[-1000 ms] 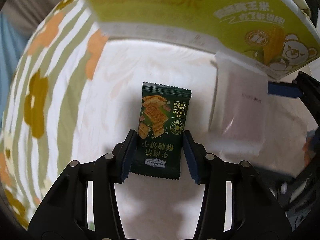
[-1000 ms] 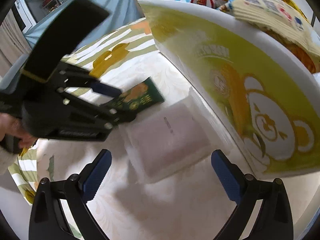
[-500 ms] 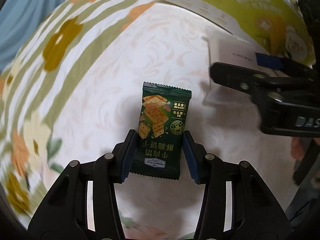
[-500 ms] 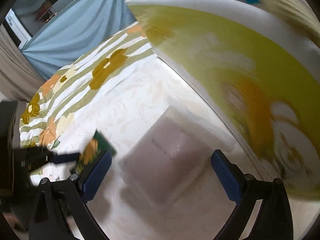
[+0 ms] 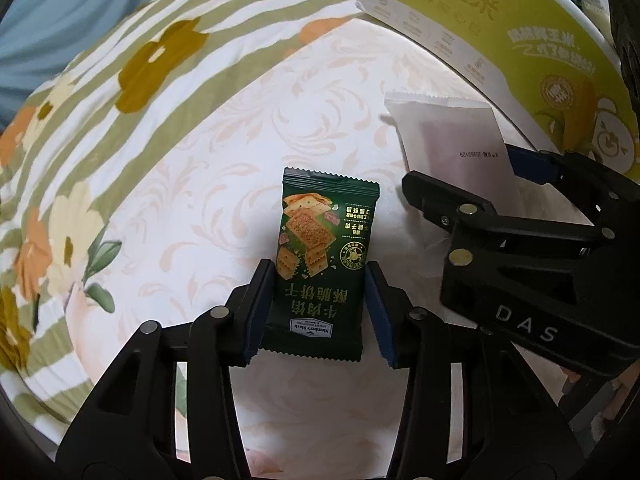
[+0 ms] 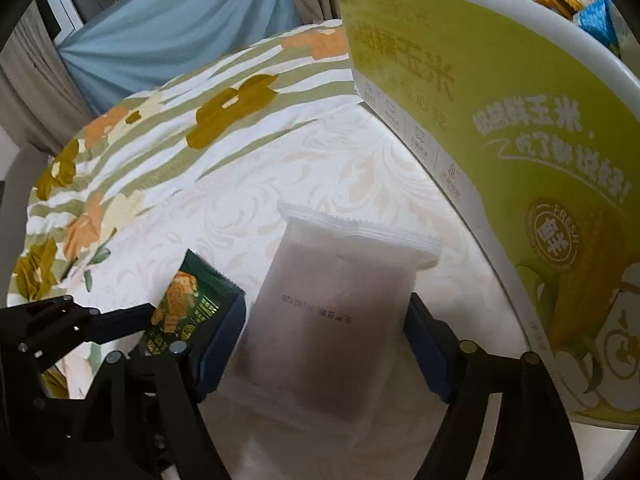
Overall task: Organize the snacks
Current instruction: 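Grasp the green cracker packet with the left tool while the right tool grasps the pink pouch, then drop the green packet into the box while the right tool drops the pink pouch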
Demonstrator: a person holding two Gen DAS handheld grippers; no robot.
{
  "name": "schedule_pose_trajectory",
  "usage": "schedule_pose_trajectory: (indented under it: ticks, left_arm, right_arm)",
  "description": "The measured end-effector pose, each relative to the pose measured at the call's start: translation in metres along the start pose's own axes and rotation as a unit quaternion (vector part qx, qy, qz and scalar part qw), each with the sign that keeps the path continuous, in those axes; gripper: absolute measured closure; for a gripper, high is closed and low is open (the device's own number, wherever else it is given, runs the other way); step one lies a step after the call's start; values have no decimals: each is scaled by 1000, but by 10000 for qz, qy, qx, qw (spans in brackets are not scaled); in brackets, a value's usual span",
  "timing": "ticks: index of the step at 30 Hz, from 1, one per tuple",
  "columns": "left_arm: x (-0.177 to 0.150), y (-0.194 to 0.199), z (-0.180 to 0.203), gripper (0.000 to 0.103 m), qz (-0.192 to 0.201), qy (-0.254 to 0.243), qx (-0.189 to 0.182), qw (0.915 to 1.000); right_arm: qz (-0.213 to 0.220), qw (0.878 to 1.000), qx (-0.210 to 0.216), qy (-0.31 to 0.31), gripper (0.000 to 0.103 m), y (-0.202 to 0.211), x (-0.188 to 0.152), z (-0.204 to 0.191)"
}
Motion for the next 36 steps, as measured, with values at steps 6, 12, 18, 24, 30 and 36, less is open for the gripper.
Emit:
schedule_pose_trajectory:
  ticks: [6, 12, 18, 24, 30, 36]
  left_arm:
    - [-8, 19, -16, 62, 135, 519, -281, 9982]
    - [-6, 59, -31, 62, 493, 830, -280, 9949]
    - [2, 109, -41, 62, 883, 1105, -190, 9898]
    - [23, 174, -27, 62, 1372, 1286, -31, 9822]
    - [62, 224, 26, 62, 1817, 1455, -76, 9725]
    - [115, 245, 109, 62, 2098, 1420, -321, 9668]
  right_arm:
    - [23, 9998, 59, 167, 40, 7, 3, 0]
    - [283, 9989, 249, 291, 43, 37, 10, -10]
    - [723, 9947, 533, 494, 44, 88, 22, -27]
    - [1281, 9849, 970, 643, 43, 158, 42, -27]
    - [1418, 9783, 1197, 924, 43, 219, 61, 15]
    - [1375, 9773, 1077, 1199, 43, 257, 71, 93]
Point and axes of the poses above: each gripper's, at about its wrist camera, not at the fingertips, and y roughly against the way its jaws point, z to its right, x to its top, the point moved 4 cm from there along -y, roughly the way its jaws point, and after that the axes turned 8 degrees about x, right-handed, at the moved point
